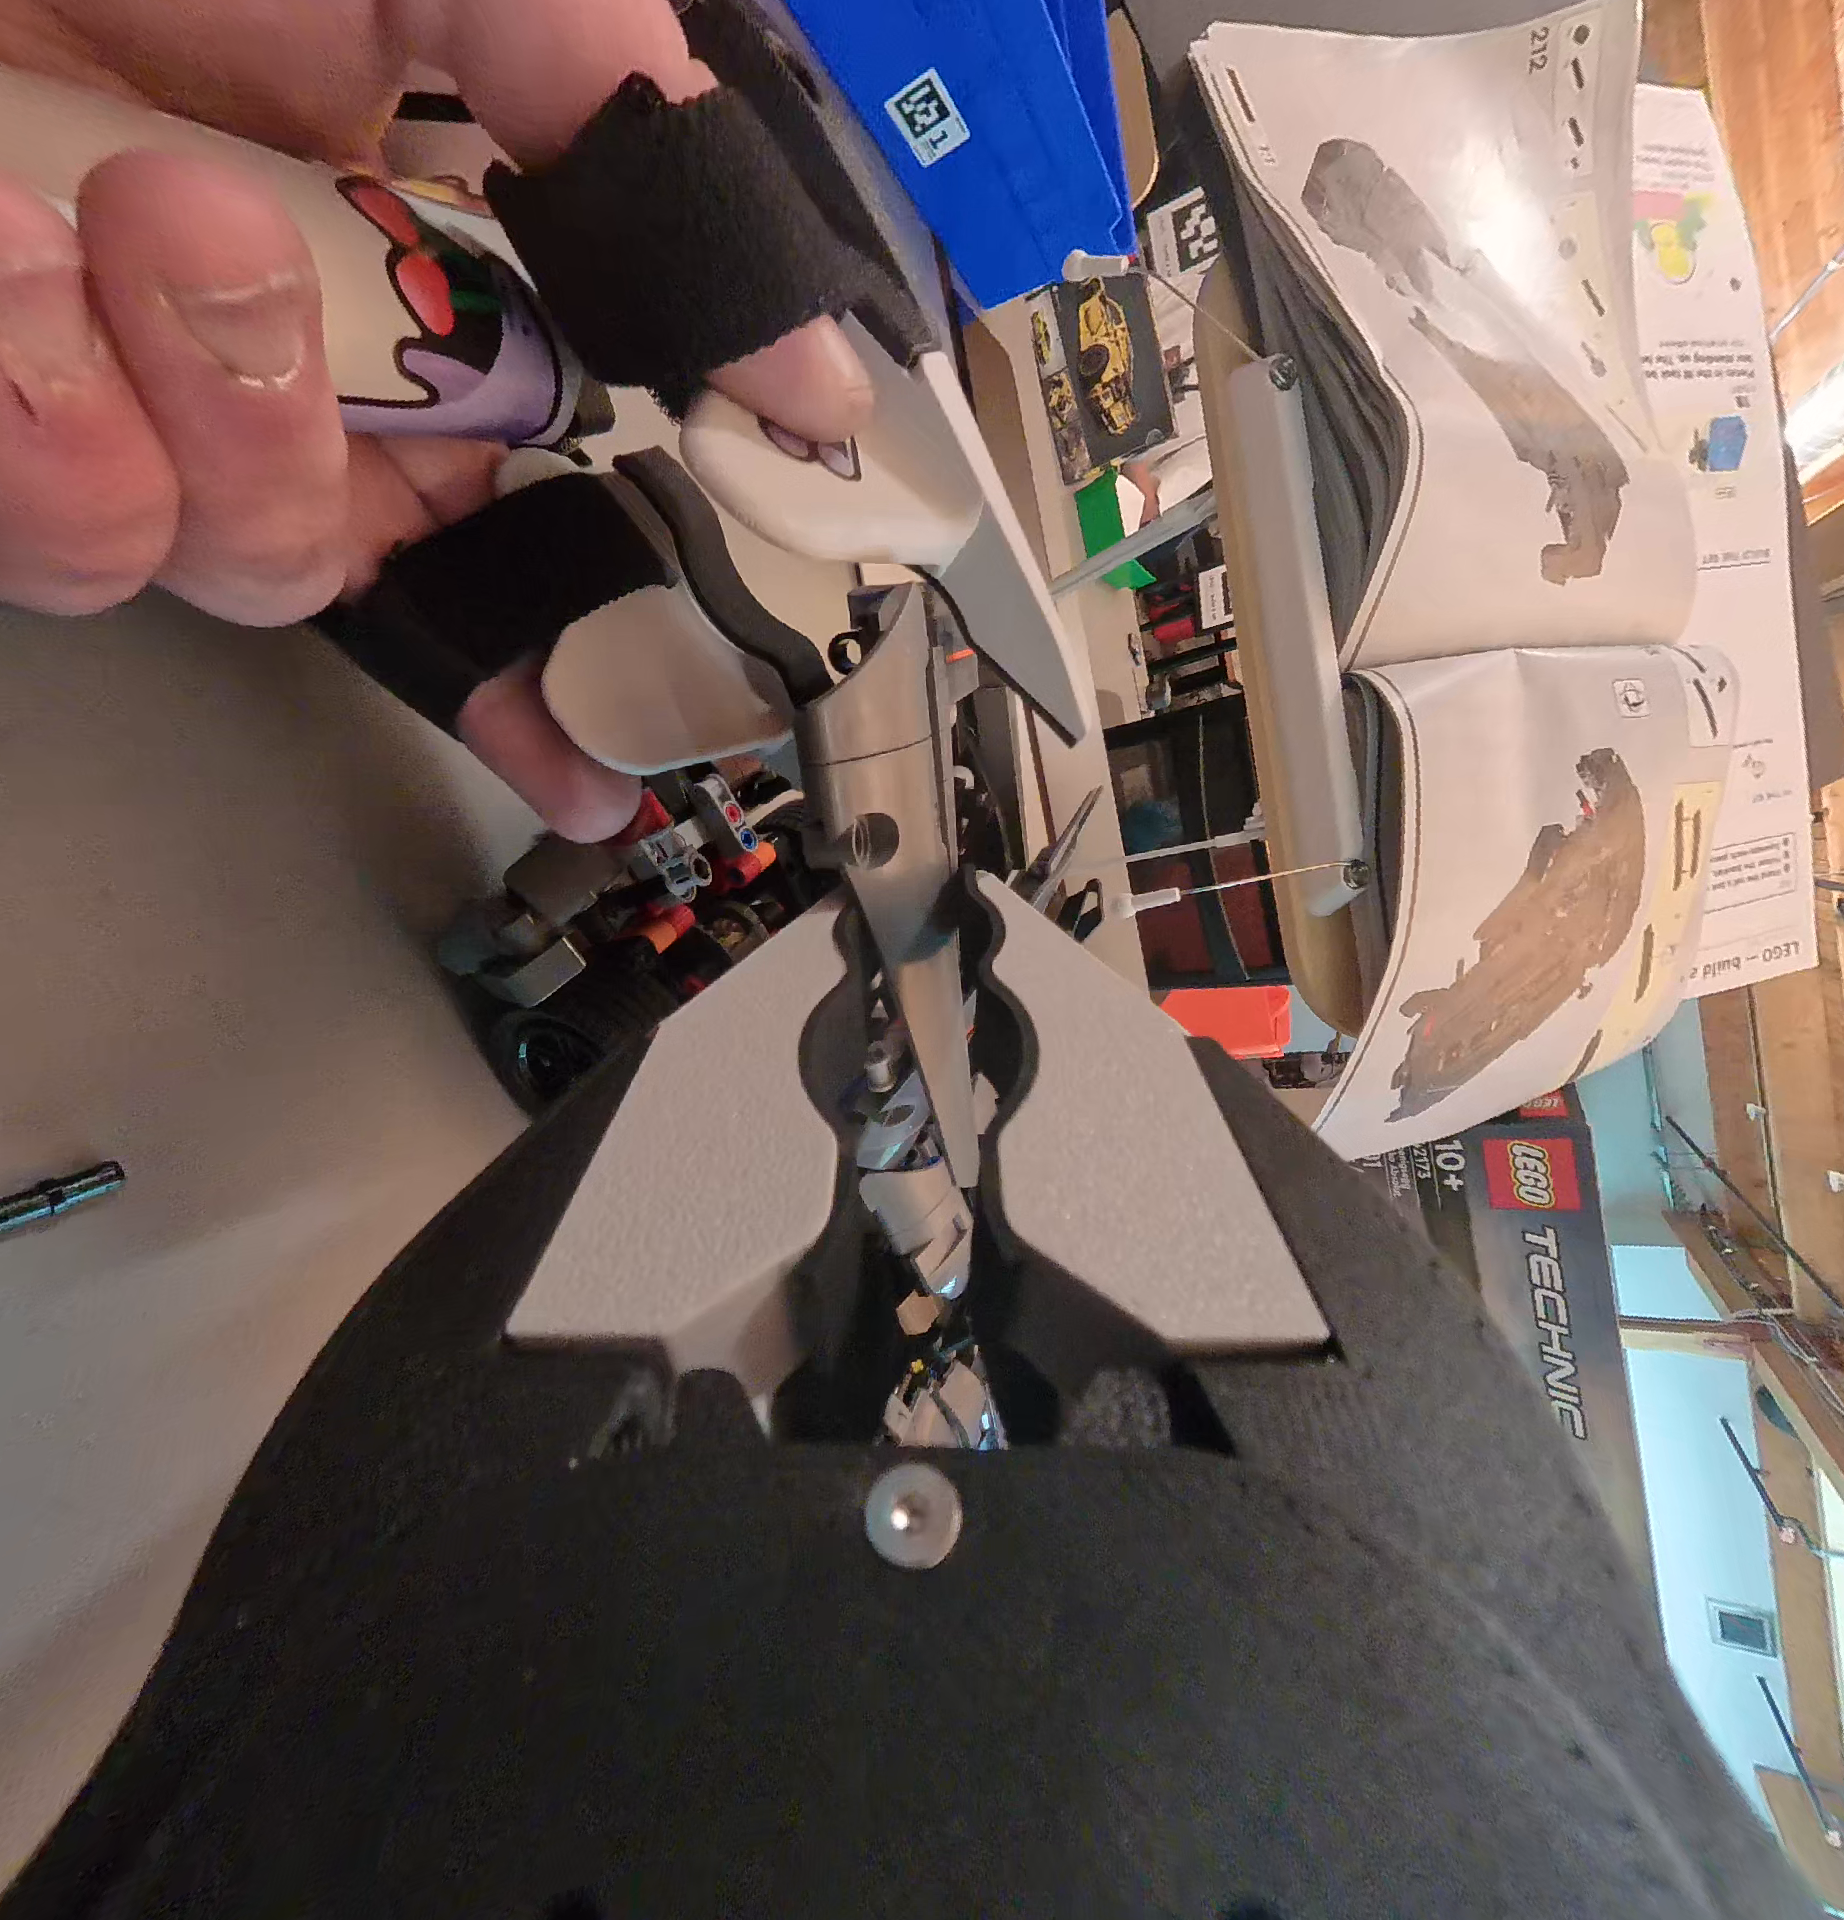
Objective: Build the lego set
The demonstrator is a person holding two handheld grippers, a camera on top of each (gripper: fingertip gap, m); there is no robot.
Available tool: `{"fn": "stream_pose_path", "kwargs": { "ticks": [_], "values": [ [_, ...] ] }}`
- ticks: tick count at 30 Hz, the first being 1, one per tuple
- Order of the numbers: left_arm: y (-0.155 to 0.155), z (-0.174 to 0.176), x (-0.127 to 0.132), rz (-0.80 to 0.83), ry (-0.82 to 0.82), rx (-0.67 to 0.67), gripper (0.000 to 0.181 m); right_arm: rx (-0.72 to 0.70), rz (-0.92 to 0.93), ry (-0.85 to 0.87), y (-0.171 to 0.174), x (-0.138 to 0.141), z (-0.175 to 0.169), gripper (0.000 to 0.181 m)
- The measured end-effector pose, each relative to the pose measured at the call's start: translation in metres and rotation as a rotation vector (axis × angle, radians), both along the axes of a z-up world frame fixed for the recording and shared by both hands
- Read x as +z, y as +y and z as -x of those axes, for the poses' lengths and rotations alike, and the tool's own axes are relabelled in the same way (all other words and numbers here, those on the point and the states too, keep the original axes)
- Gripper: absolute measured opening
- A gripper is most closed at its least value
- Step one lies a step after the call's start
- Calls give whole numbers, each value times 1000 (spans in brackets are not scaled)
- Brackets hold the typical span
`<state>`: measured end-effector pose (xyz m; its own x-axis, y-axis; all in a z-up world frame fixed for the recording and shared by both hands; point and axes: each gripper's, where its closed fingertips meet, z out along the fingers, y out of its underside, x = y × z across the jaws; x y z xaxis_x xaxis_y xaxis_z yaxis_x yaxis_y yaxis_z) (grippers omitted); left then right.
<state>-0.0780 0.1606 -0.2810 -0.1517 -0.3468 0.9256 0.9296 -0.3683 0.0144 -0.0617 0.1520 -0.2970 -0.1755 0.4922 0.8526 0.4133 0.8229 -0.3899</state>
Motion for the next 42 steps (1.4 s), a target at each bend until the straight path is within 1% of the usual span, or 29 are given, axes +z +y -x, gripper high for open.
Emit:
{"fn": "stream_pose_path", "kwargs": {
  "ticks": [1, 3, 5, 7, 9, 11, 13, 16, 18, 20, 23, 27, 31, 34, 35, 36, 42],
  "values": [
    [1, 1, -3, 2, 8, 10, 31, 1, 4, -7, 1, -1, 0, 12],
    [4, 0, -11, 24, 21, 25, 30, -12, 20, -37, 5, -6, -1, 13],
    [3, 2, -9, 17, -2, 48, 33, -10, 47, -38, 5, -8, -1, 12],
    [1, 1, -10, 22, 21, 71, 33, -5, 67, -42, 5, -7, -2, 12],
    [-2, 4, -7, -5, -8, 88, 36, 0, 80, -35, 5, -4, -2, 12],
    [-2, 4, -5, -1, 0, 92, 36, -10, 105, -26, 7, -2, -3, 12],
    [-4, 11, 0, -6, -7, 127, 37, -11, 119, -19, 7, -1, -4, 12],
    [-4, 8, 3, -13, -2, 97, 37, -7, 106, -5, 6, 0, -4, 12],
    [-4, 8, 0, 6, 19, 109, 35, -4, 118, -4, 6, -1, -3, 12],
    [-4, 5, -1, 1, -4, 104, 35, -1, 115, -1, 5, 0, -3, 12],
    [-6, 7, 3, -29, -18, 143, 37, -2, 120, 4, 5, 2, -3, 12],
    [-1, 4, 3, -19, -2, 130, 36, -12, 128, 17, 8, 3, -3, 13],
    [2, 3, 4, -33, -33, 146, 38, -18, 149, 24, 11, 4, -5, 12],
    [4, 4, 3, -24, -45, 162, 36, -25, 172, 26, 13, 3, -4, 13],
    [5, 5, 3, -26, -50, 166, 30, -29, 178, 24, 14, 3, -5, 13],
    [5, 5, 4, -36, -57, 166, 28, -27, 185, 22, 14, 3, -5, 13],
    [7, 3, 5, -51, -53, 160, 28, -34, 206, 22, 16, 3, -7, 14]
  ]
}}
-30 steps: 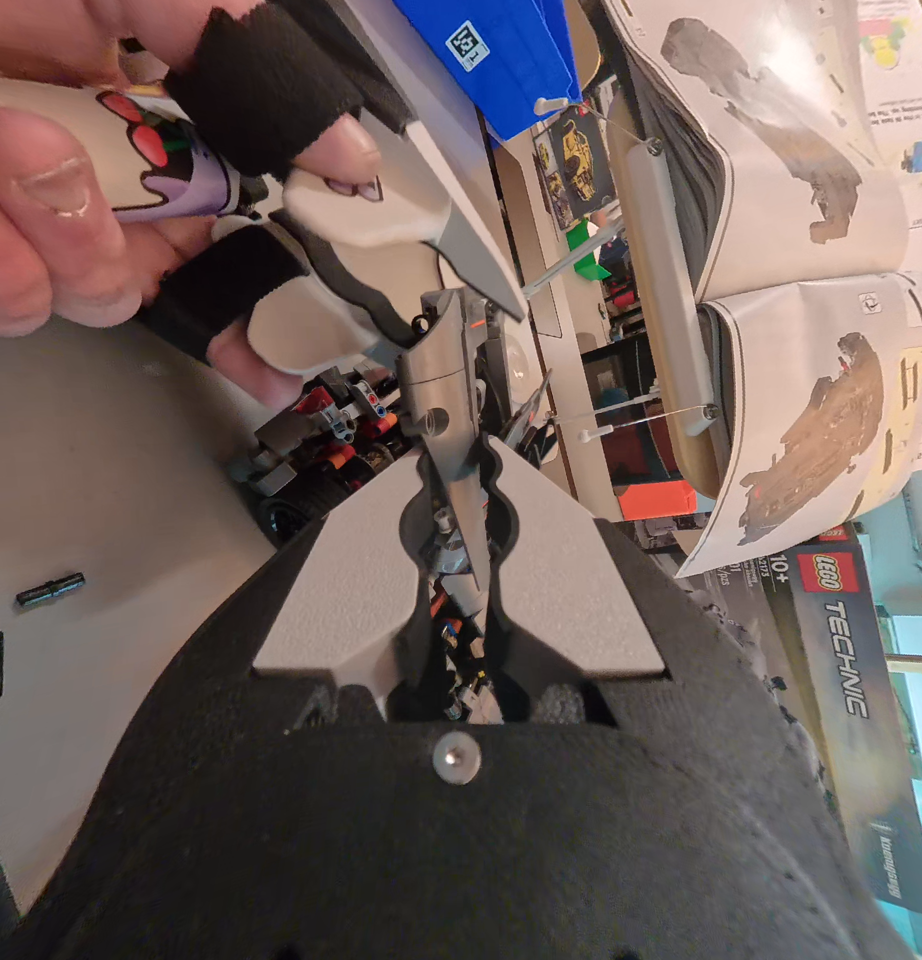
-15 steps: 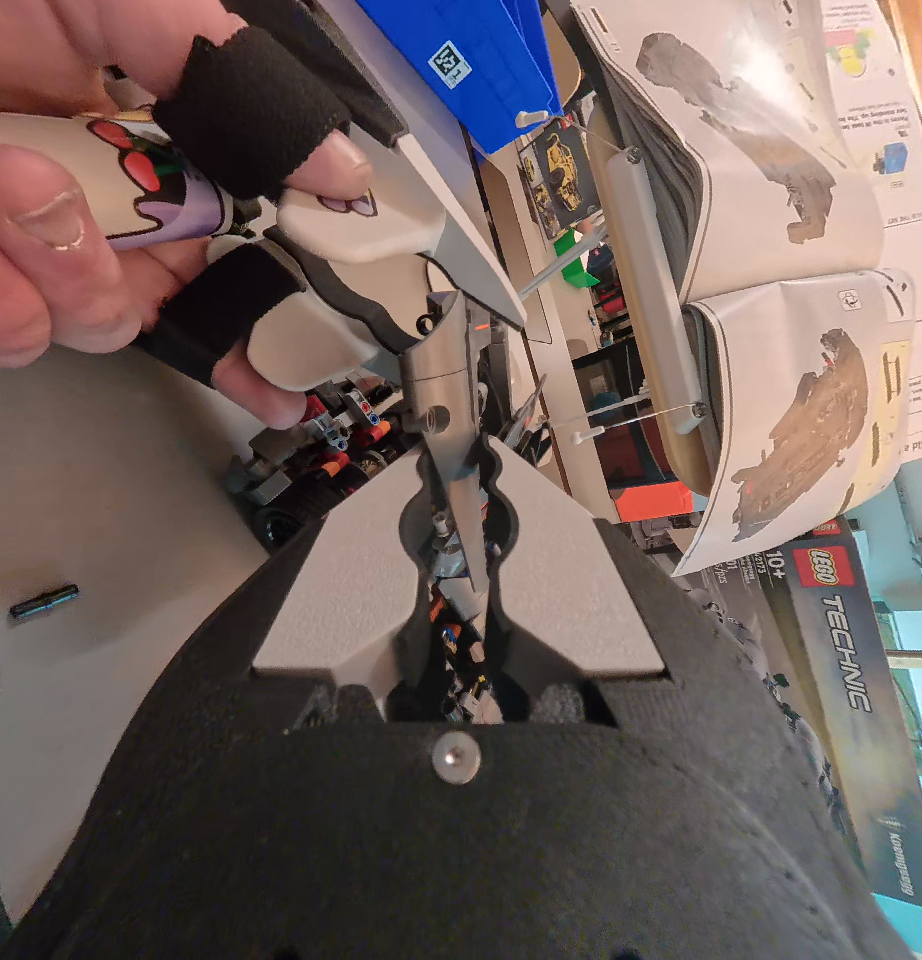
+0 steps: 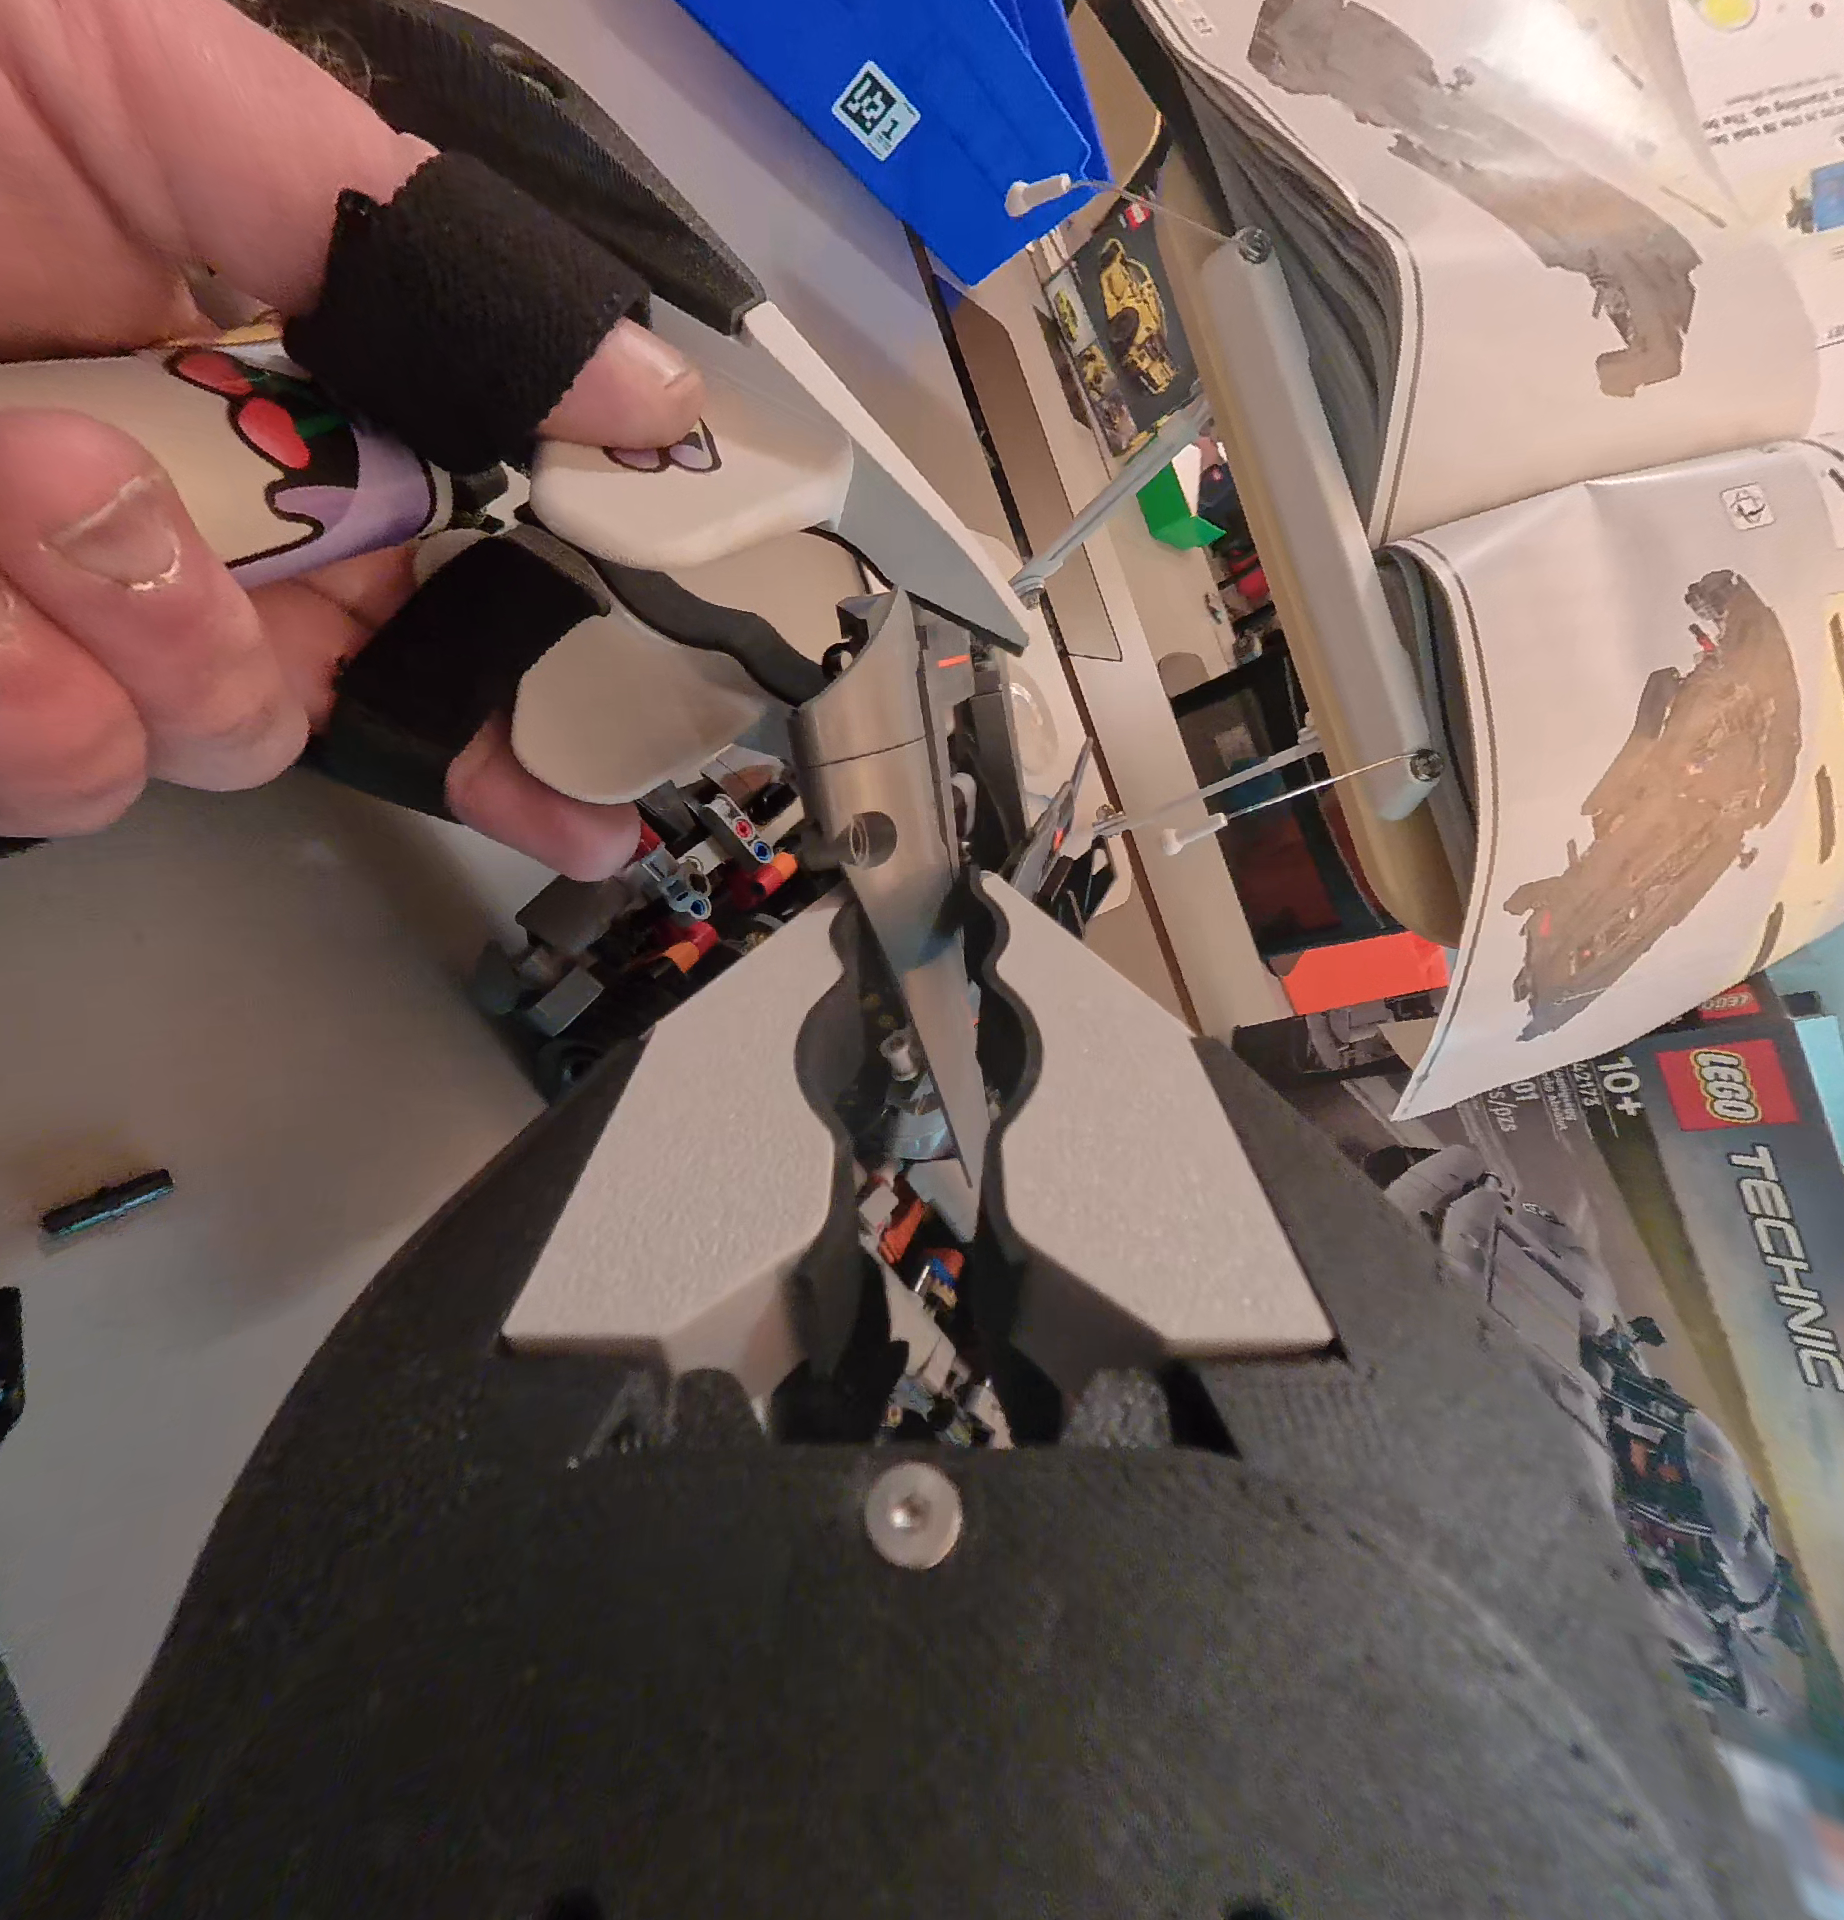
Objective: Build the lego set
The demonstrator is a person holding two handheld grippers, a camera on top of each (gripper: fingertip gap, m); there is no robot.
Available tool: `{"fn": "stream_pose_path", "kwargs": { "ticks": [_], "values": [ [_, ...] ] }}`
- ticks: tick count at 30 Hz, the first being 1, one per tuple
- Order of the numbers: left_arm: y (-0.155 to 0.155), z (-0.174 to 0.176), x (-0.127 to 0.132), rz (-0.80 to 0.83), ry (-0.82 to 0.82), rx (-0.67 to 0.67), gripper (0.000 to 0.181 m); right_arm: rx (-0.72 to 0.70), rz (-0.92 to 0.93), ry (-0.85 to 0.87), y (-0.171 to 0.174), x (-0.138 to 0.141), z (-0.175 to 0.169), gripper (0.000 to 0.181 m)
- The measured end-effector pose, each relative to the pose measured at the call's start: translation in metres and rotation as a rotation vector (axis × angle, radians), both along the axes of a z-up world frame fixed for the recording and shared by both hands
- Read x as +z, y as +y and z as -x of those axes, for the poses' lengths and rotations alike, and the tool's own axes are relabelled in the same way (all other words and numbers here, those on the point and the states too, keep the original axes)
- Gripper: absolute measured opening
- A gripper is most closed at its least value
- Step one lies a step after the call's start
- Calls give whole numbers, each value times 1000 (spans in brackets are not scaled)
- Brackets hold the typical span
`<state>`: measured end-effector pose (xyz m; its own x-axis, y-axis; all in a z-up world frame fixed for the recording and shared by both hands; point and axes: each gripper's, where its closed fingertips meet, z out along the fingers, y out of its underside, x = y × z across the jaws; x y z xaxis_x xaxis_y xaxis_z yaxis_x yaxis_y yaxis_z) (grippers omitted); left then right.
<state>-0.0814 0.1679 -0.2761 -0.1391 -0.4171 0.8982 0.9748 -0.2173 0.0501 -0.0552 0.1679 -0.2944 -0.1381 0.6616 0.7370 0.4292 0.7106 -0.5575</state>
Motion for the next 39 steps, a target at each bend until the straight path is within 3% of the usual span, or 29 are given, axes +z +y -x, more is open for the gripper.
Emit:
{"fn": "stream_pose_path", "kwargs": {
  "ticks": [6, 11, 14, 16, 21, 39],
  "values": [
    [-1, -1, 0, -4, 4, 8, 28, 2, 26, -15, -1, -2, -2, 18],
    [-1, -1, 0, 11, 30, 13, 28, 48, 109, -46, -8, 2, -10, 33],
    [-1, -3, 3, -3, 33, 8, 27, 61, 204, -77, -4, 6, -13, 56],
    [0, -3, 3, 7, 60, 17, 27, 83, 264, -98, -2, 8, -12, 57],
    [4, -3, 4, 1, 67, 4, 28, 118, 351, -211, 4, -7, -6, 75],
    [11, -1, 16, -87, 56, 17, 31, 206, 521, -230, 9, -8, -1, 64]
  ]
}}
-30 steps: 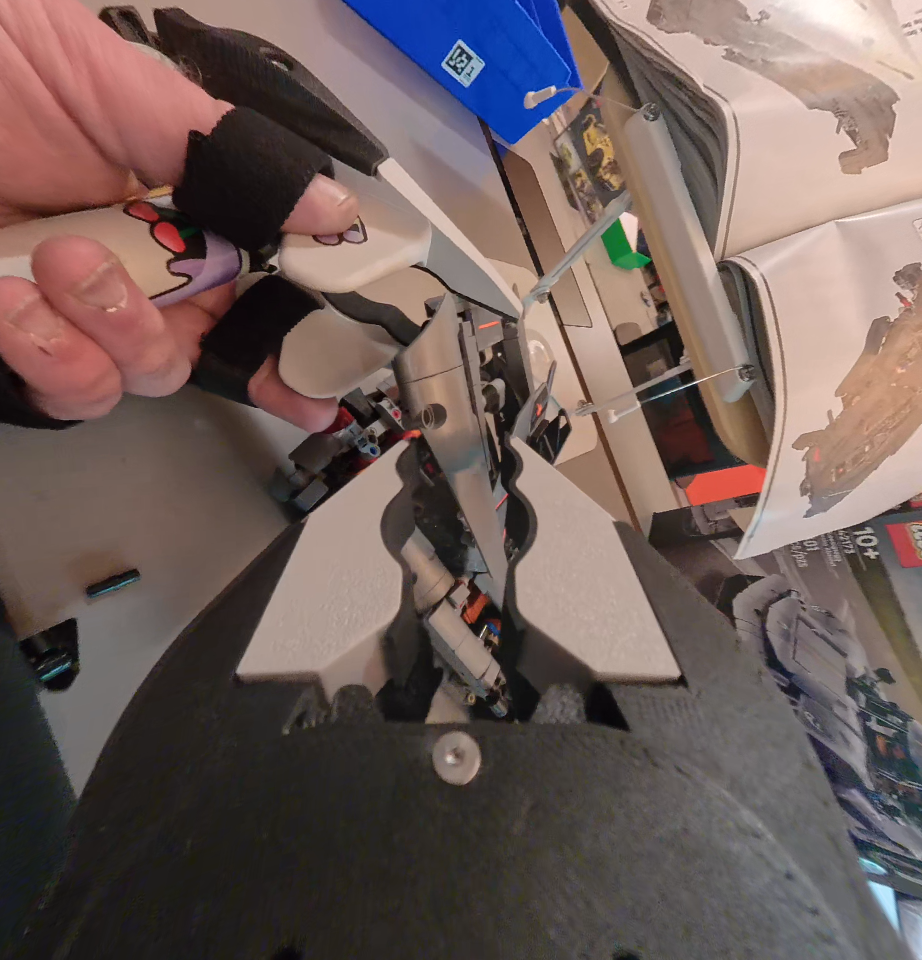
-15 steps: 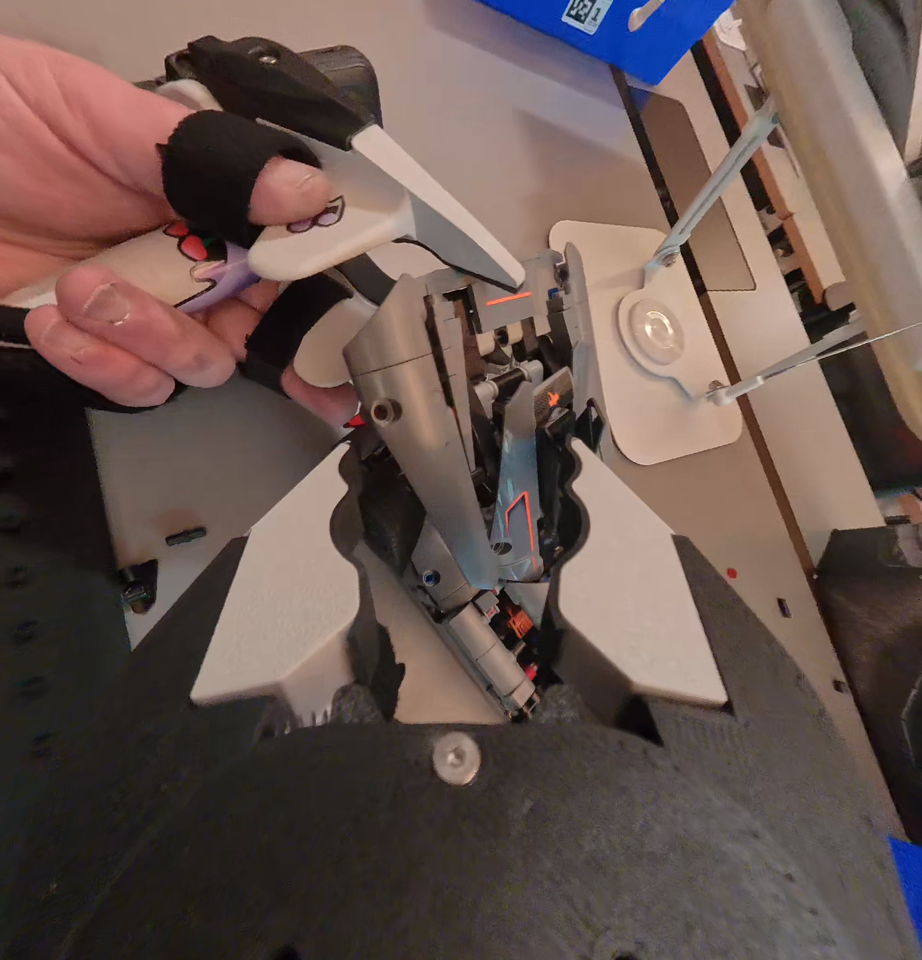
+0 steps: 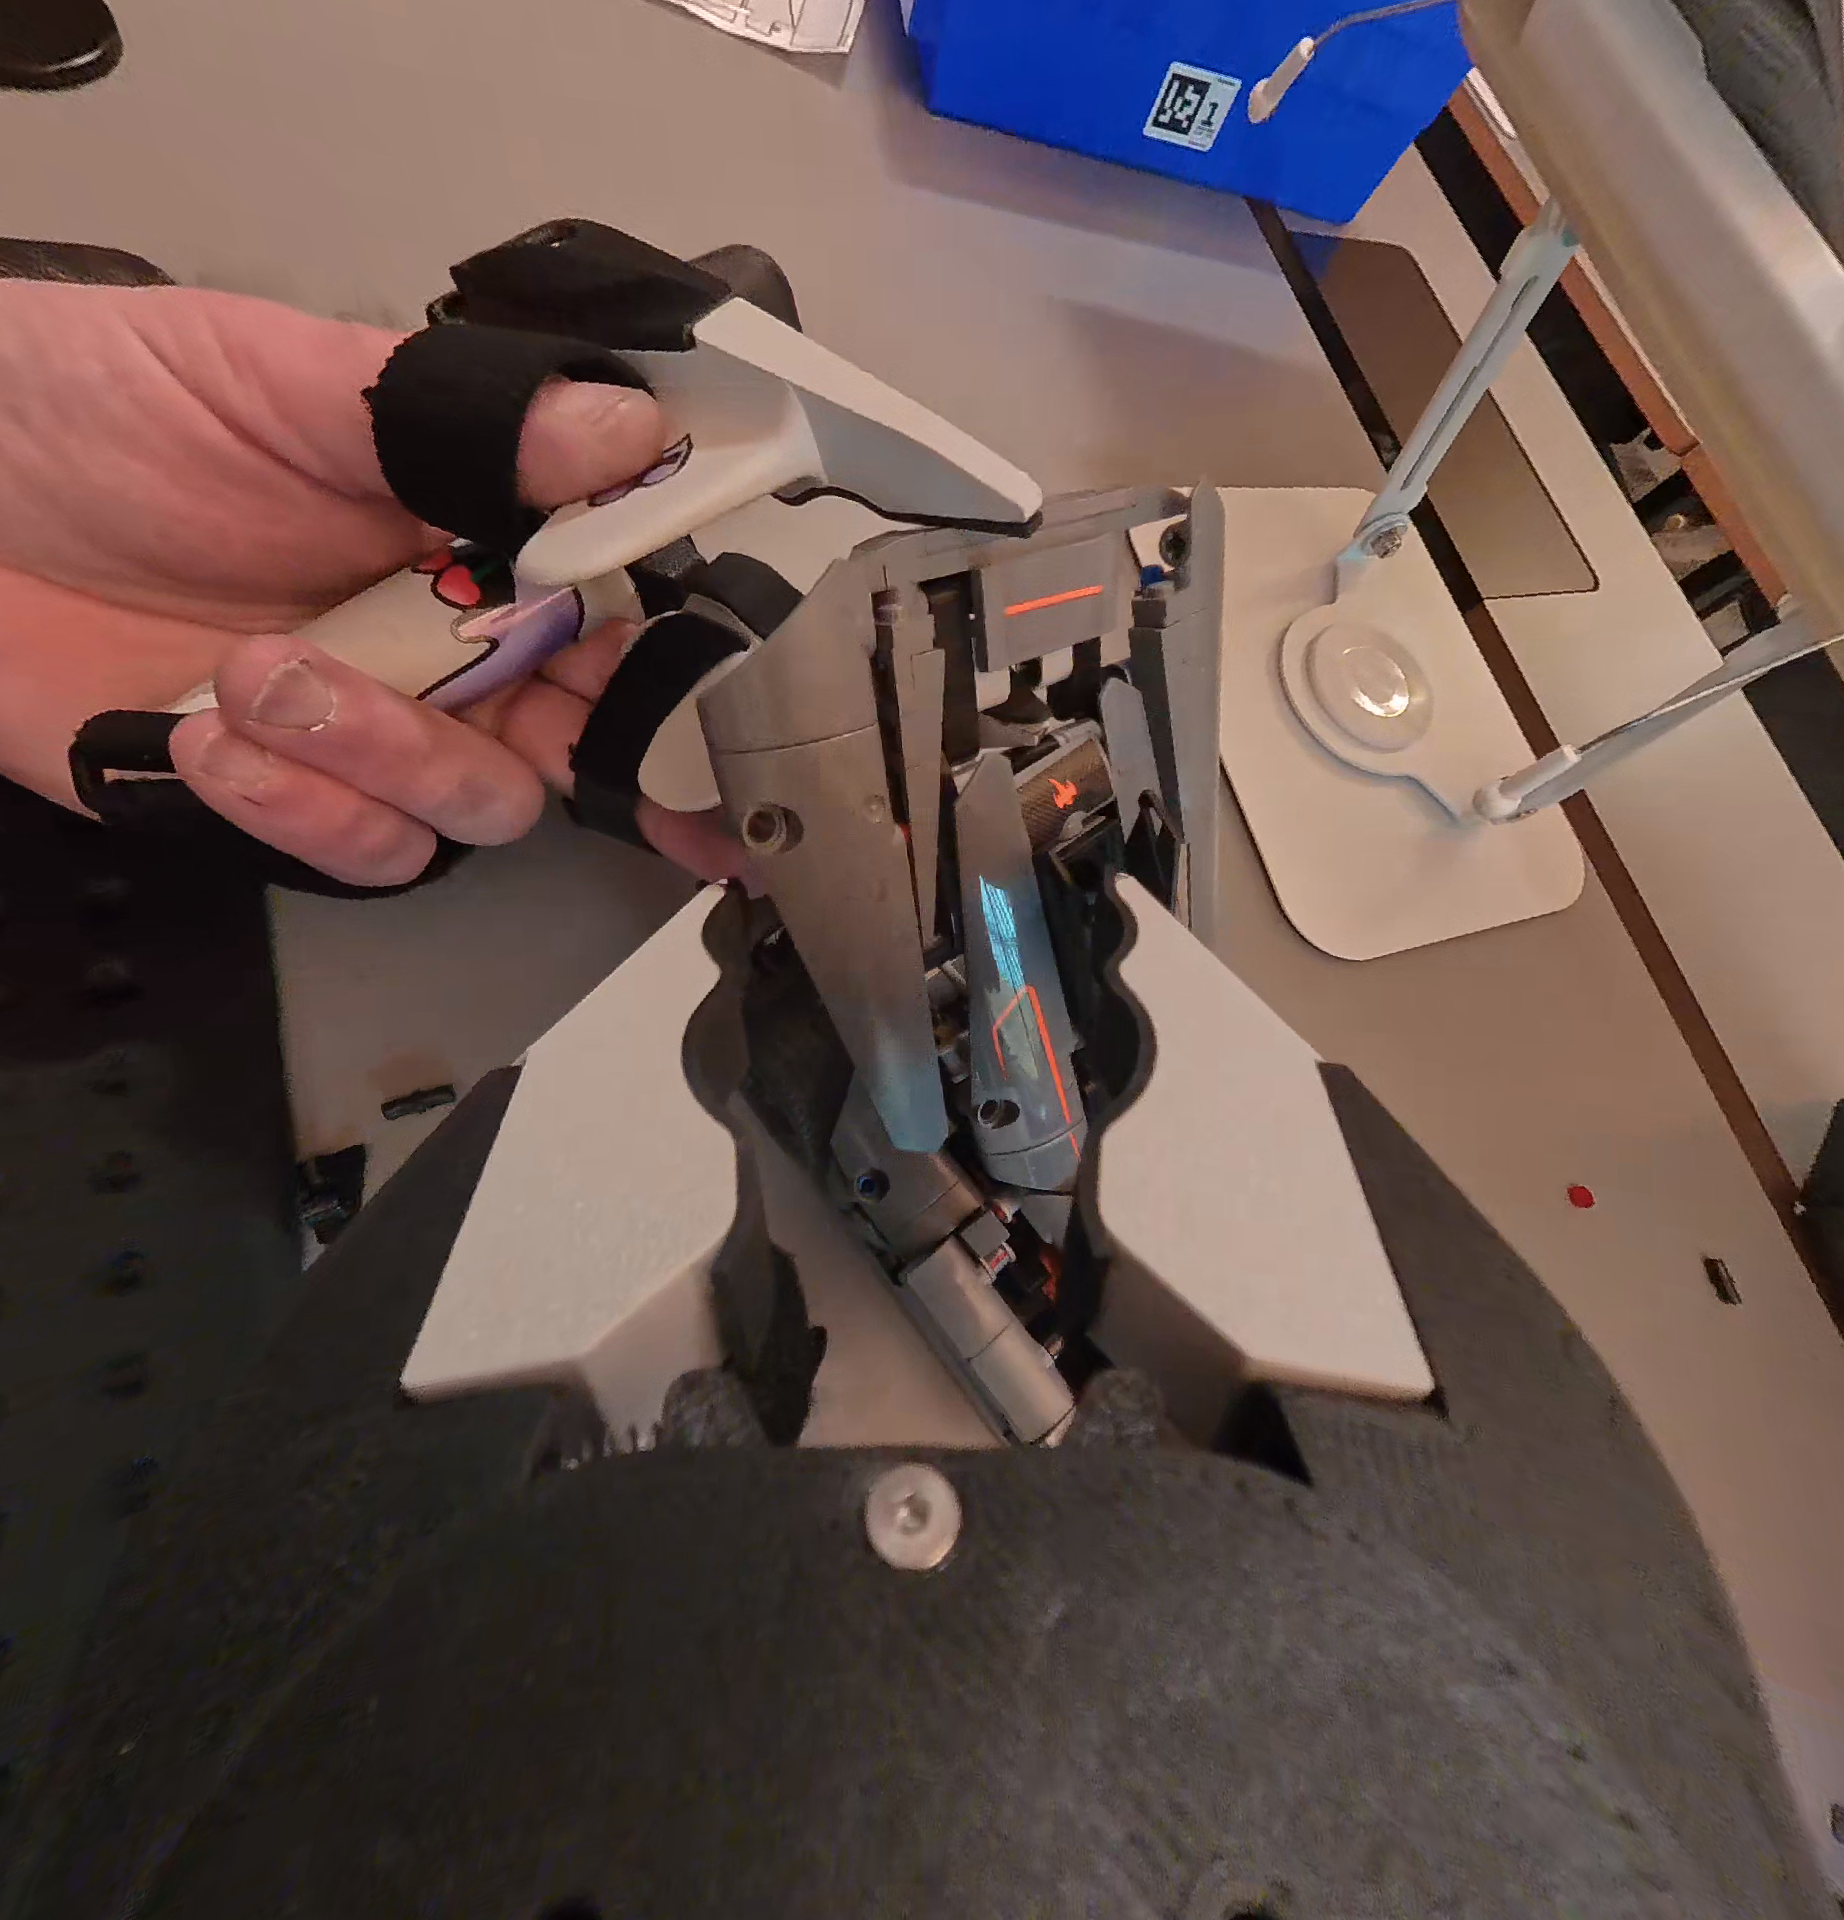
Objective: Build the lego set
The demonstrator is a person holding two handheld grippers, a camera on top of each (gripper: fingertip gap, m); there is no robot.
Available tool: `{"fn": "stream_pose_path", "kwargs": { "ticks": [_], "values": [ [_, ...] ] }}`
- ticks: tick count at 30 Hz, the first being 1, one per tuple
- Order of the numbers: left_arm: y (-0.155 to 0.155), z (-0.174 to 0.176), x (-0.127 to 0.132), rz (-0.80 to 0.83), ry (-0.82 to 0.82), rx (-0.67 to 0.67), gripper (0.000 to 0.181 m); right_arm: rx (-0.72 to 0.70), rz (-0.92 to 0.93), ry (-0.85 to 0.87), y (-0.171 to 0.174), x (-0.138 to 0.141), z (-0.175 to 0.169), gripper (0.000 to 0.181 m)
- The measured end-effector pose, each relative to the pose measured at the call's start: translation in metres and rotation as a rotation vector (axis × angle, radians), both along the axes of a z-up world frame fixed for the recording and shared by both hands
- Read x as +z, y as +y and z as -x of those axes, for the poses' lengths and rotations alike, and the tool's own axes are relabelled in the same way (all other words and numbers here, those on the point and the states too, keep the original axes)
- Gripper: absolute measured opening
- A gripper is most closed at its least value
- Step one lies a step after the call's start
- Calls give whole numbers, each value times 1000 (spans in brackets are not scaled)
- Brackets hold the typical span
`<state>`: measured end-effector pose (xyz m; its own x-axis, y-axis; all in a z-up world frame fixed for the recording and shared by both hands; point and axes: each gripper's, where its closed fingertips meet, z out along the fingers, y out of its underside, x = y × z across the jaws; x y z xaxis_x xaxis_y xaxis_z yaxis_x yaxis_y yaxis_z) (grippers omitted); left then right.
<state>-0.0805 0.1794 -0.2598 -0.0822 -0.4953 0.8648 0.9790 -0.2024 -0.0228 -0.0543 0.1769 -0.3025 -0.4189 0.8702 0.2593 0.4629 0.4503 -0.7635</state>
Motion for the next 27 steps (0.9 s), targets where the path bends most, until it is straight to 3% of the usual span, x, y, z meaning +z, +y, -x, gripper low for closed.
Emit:
{"fn": "stream_pose_path", "kwargs": {
  "ticks": [9, 27],
  "values": [
    [1, 1, 2, -39, -33, 1, 30, -17, 61, -3, 4, -5, 1, 72],
    [6, 2, 7, -77, -80, 8, 30, -44, 33, 35, 11, -6, 5, 65]
  ]
}}
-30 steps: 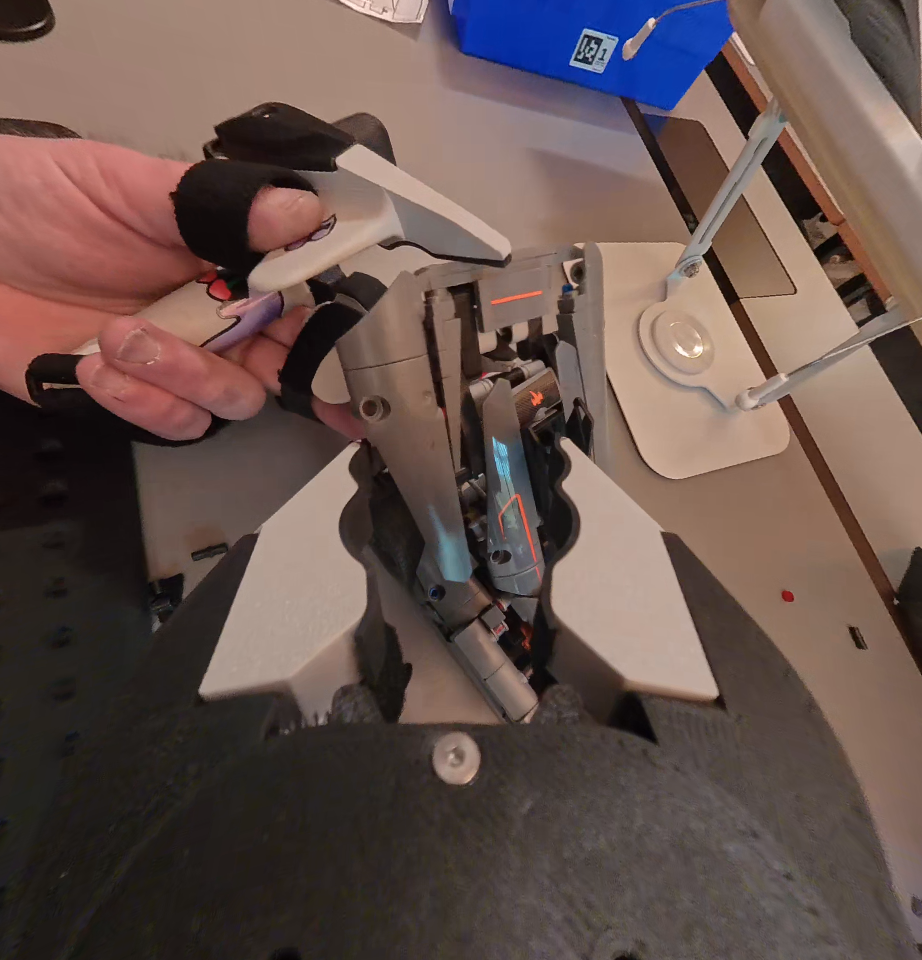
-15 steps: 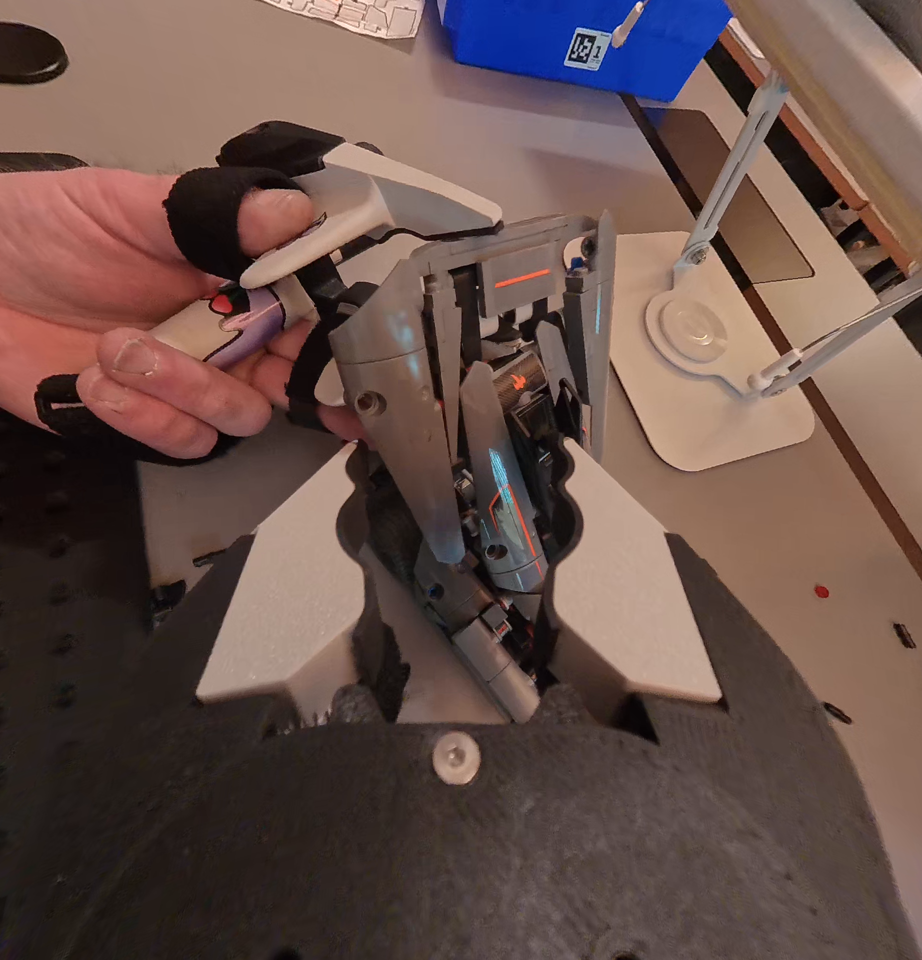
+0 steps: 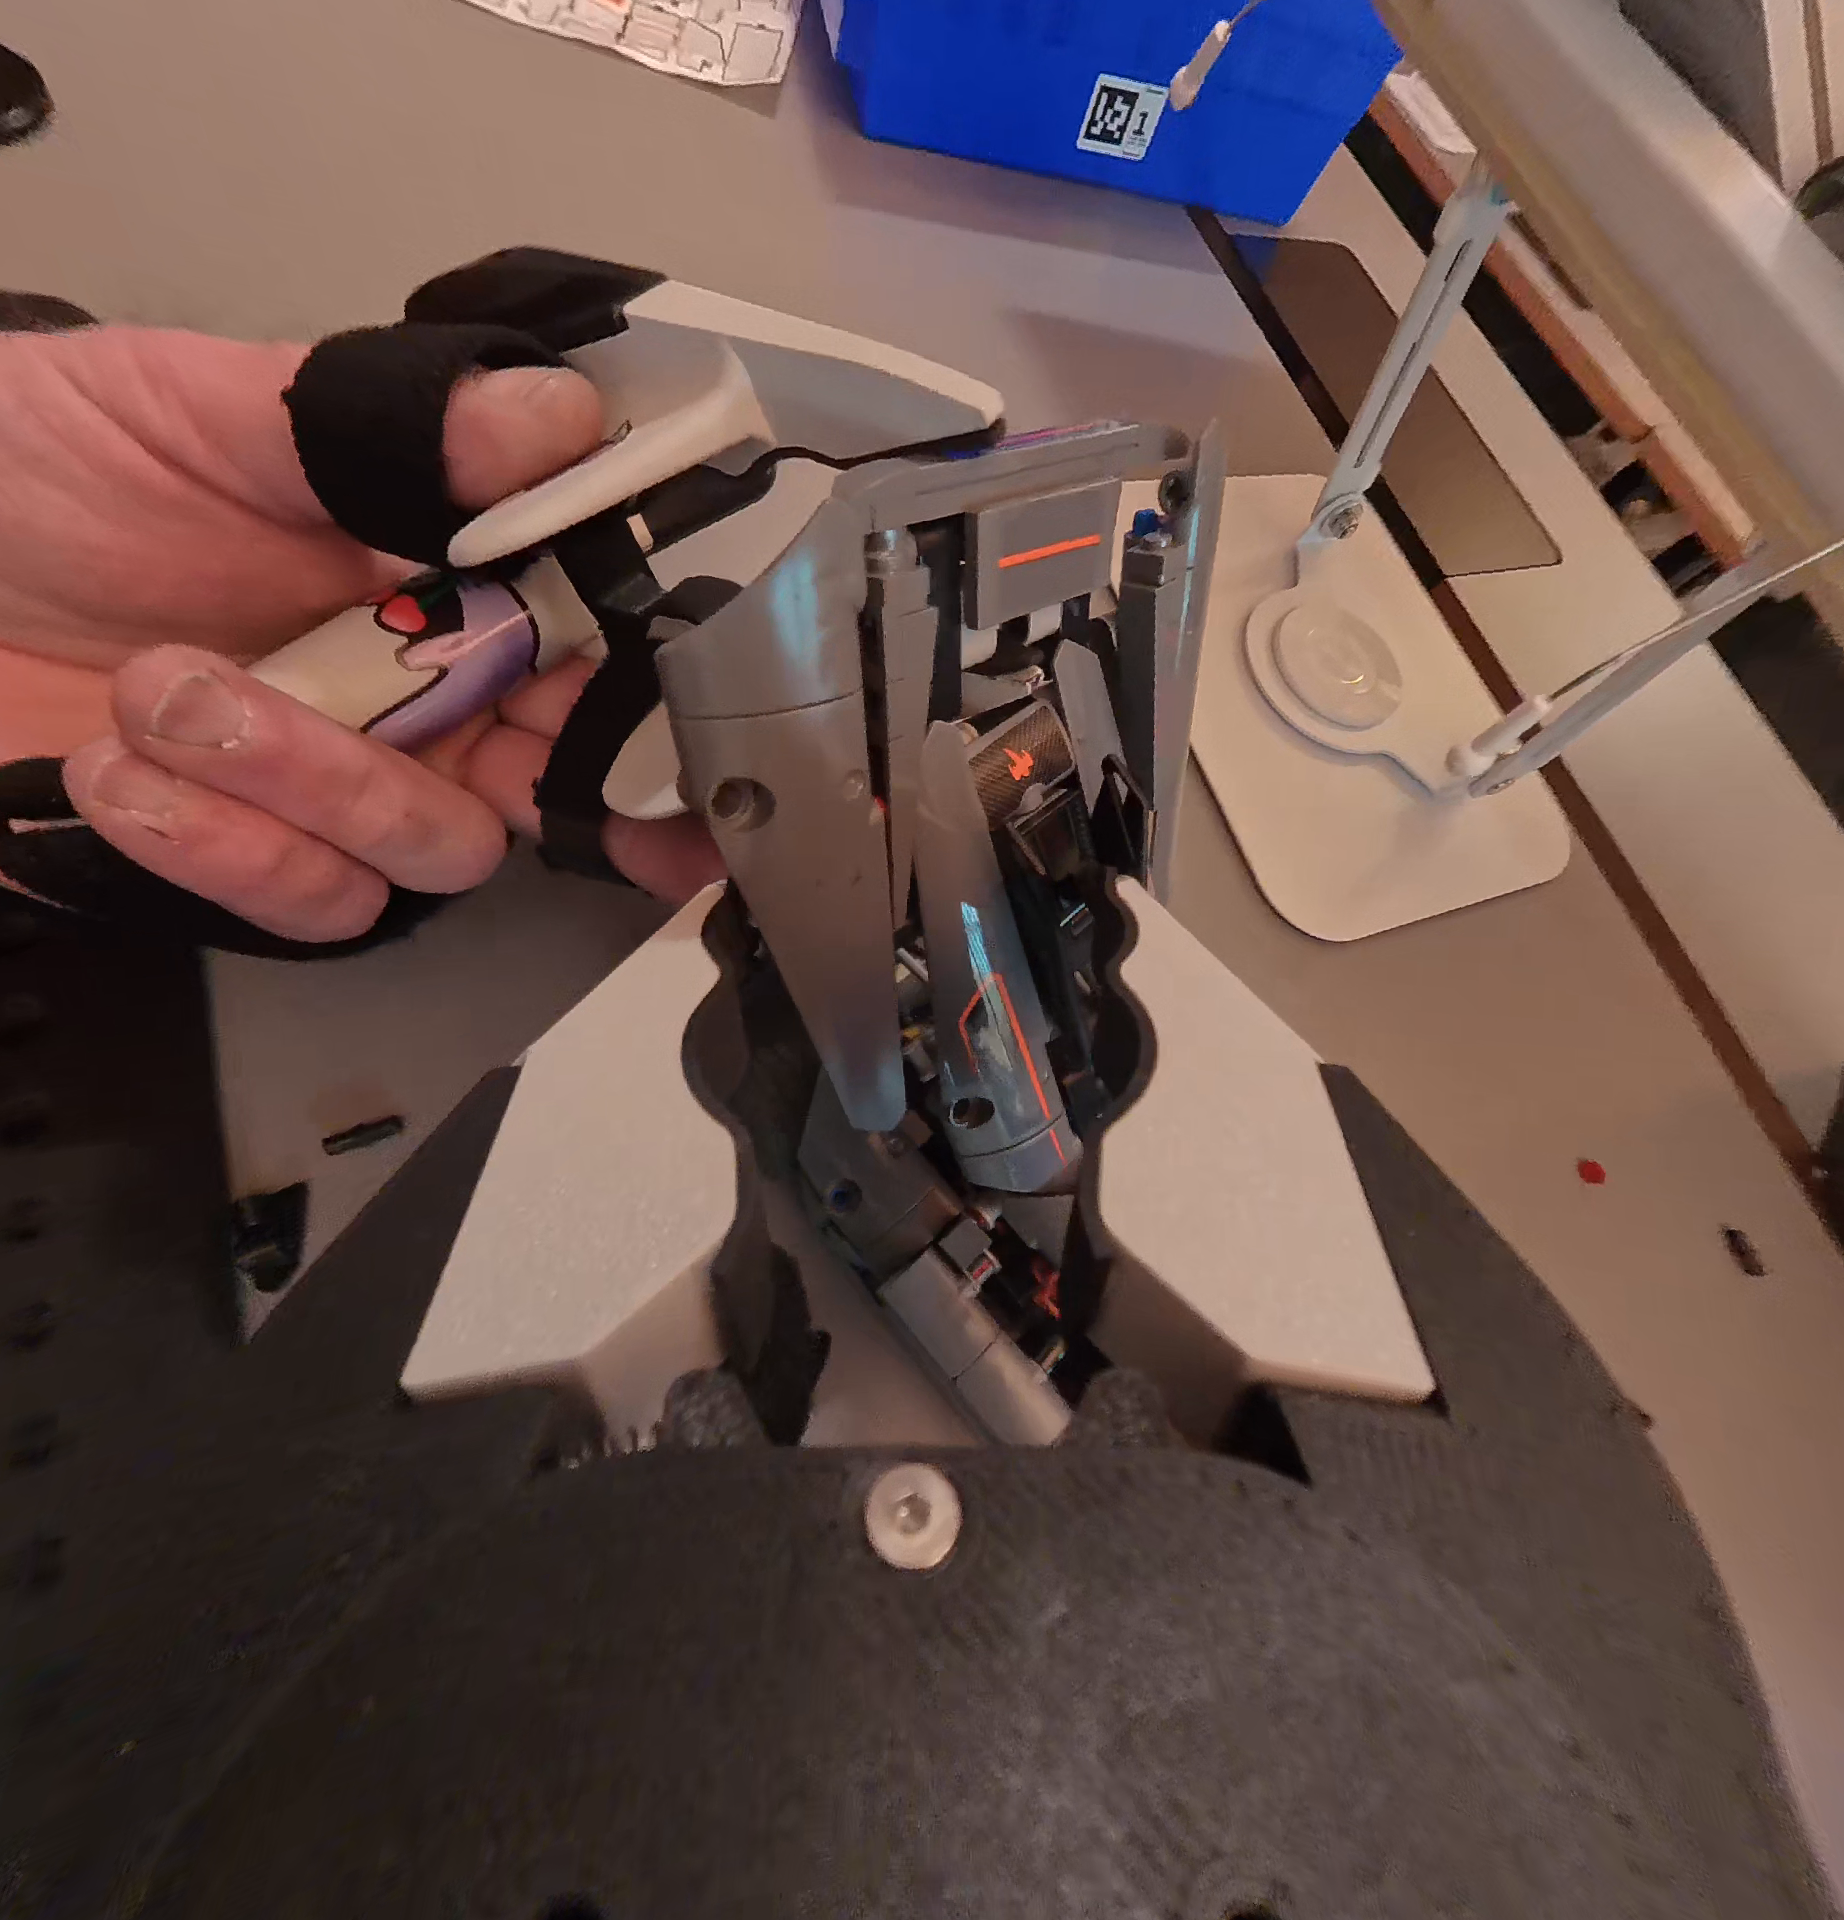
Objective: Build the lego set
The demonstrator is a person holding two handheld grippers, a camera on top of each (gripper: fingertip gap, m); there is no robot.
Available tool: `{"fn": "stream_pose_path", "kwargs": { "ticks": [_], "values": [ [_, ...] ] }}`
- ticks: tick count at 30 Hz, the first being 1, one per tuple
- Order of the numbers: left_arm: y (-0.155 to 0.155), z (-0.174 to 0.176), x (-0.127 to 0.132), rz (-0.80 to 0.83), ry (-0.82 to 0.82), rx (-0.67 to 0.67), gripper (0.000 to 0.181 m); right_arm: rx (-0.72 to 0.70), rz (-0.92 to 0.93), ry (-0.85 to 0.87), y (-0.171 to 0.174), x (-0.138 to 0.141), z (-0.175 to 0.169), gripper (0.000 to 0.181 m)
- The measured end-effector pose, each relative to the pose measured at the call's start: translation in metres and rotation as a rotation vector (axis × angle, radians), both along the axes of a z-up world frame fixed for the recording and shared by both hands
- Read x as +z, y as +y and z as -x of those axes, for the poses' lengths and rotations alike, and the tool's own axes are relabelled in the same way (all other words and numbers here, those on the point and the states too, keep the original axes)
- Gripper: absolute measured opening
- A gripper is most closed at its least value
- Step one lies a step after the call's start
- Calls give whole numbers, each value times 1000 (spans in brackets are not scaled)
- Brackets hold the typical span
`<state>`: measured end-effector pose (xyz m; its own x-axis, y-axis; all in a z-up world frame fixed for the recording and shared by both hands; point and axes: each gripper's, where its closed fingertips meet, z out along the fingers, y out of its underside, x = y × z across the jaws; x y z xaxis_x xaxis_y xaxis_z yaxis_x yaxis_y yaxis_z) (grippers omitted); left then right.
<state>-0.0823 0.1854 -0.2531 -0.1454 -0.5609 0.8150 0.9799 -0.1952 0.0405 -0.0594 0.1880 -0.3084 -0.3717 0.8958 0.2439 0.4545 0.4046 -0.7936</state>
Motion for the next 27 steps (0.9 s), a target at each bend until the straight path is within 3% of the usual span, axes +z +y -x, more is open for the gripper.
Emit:
{"fn": "stream_pose_path", "kwargs": {
  "ticks": [6, 27],
  "values": [
    [0, -3, 0, 1, 35, 4, 29, -17, -74, 33, 3, -3, 0, 63],
    [-4, 1, -7, 23, 33, 7, 31, -50, -78, 71, -1, -3, 2, 58]
  ]
}}
